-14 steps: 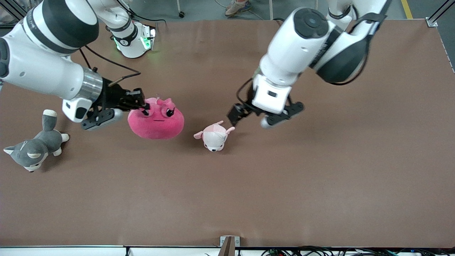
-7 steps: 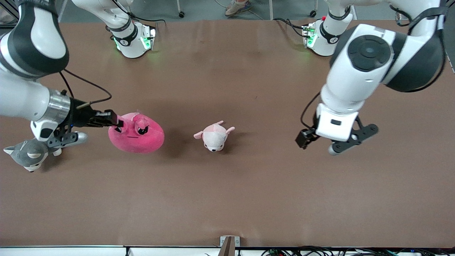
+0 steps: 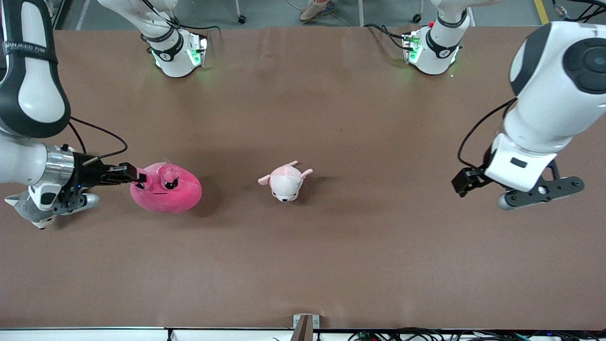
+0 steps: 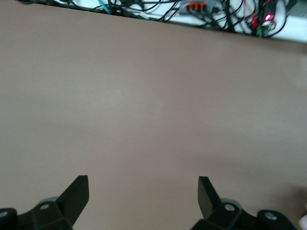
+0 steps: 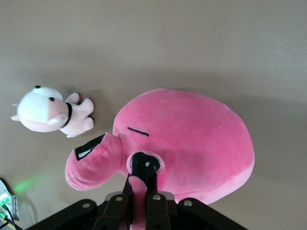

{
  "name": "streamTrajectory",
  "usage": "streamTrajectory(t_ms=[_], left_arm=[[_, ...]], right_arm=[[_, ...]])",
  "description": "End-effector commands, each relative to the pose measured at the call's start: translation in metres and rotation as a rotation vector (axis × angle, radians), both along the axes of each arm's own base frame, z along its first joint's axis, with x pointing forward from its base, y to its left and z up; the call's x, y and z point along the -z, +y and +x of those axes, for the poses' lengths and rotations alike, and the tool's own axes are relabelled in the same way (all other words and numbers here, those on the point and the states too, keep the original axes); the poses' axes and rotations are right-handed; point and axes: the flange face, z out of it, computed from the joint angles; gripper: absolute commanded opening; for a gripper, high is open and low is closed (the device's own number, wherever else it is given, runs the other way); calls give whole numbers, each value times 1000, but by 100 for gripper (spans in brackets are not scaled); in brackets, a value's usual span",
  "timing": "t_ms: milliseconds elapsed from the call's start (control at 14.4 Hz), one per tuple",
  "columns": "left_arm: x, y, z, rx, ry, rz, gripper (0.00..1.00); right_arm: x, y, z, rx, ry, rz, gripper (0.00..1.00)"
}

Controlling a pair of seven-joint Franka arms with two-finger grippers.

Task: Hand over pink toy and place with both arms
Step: 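Carry the pink toy with the right gripper while the left gripper retracts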

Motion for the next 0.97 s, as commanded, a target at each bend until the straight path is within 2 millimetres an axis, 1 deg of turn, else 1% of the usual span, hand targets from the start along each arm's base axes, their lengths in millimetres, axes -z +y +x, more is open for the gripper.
streamTrajectory(t_ms=[0, 69, 208, 278, 417, 486, 625, 694, 903], left_arm=[[-17, 21, -16, 77, 51, 37, 100], [-26, 25, -24, 97, 65, 22, 100], [-33, 56, -43, 91, 104, -19, 100], [-37, 71, -51, 89, 113, -52, 100], [-44, 76, -77, 100, 124, -43, 100], [-44, 80, -89, 120, 138, -42, 100], [-39, 84, -109, 176, 171, -97, 100], [-43, 95, -114, 165, 164, -105, 100], [-47, 91, -120, 169, 174, -98, 100]], right_arm=[[21, -20, 3, -20, 28, 60, 2], [32, -28, 3, -15, 51, 92, 2], [59, -45, 1, -14, 105, 132, 2], [65, -51, 1, -18, 100, 150, 2], [70, -59, 1, -34, 87, 160, 2], [71, -60, 1, -37, 87, 163, 2], [81, -59, 1, -39, 104, 168, 2], [86, -59, 1, -43, 108, 172, 2], [99, -59, 1, -53, 123, 181, 2]])
